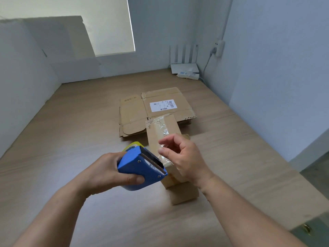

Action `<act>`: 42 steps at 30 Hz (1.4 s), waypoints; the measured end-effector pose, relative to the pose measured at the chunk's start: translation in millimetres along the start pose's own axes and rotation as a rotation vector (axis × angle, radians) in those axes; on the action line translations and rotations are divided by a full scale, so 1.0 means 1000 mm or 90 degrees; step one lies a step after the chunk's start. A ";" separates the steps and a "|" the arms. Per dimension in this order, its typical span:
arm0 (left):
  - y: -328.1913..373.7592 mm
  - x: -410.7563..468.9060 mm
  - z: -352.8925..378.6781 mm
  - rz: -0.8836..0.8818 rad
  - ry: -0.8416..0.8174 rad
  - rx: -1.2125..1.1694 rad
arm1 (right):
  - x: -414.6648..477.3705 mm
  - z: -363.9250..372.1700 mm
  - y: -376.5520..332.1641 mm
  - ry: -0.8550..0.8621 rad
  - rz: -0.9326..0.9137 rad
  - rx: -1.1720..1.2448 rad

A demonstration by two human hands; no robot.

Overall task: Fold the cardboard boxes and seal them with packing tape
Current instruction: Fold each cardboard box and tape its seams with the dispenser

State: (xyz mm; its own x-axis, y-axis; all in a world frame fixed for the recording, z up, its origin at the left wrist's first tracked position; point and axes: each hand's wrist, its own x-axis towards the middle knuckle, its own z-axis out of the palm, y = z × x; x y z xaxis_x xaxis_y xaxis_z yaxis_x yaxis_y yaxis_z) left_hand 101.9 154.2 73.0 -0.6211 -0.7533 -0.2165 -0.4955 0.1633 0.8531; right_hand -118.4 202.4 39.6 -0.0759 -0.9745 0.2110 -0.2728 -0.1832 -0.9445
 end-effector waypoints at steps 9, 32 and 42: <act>0.001 0.003 0.001 -0.007 -0.028 0.019 | -0.001 -0.002 -0.005 0.076 0.046 -0.014; -0.064 0.000 -0.049 -0.226 -0.130 0.093 | -0.033 -0.022 0.039 0.368 0.156 -0.274; -0.077 0.029 -0.033 -0.242 -0.143 0.131 | -0.026 -0.030 0.050 0.362 0.231 -0.285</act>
State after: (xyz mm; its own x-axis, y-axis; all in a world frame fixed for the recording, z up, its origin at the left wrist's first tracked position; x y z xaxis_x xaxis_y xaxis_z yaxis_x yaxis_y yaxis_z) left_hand 142.3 99.2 16.9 -0.4771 -0.6310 -0.6117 -0.8085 0.0423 0.5869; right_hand -158.7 222.2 -5.6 -0.6771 -0.7259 0.1206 -0.4867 0.3189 -0.8133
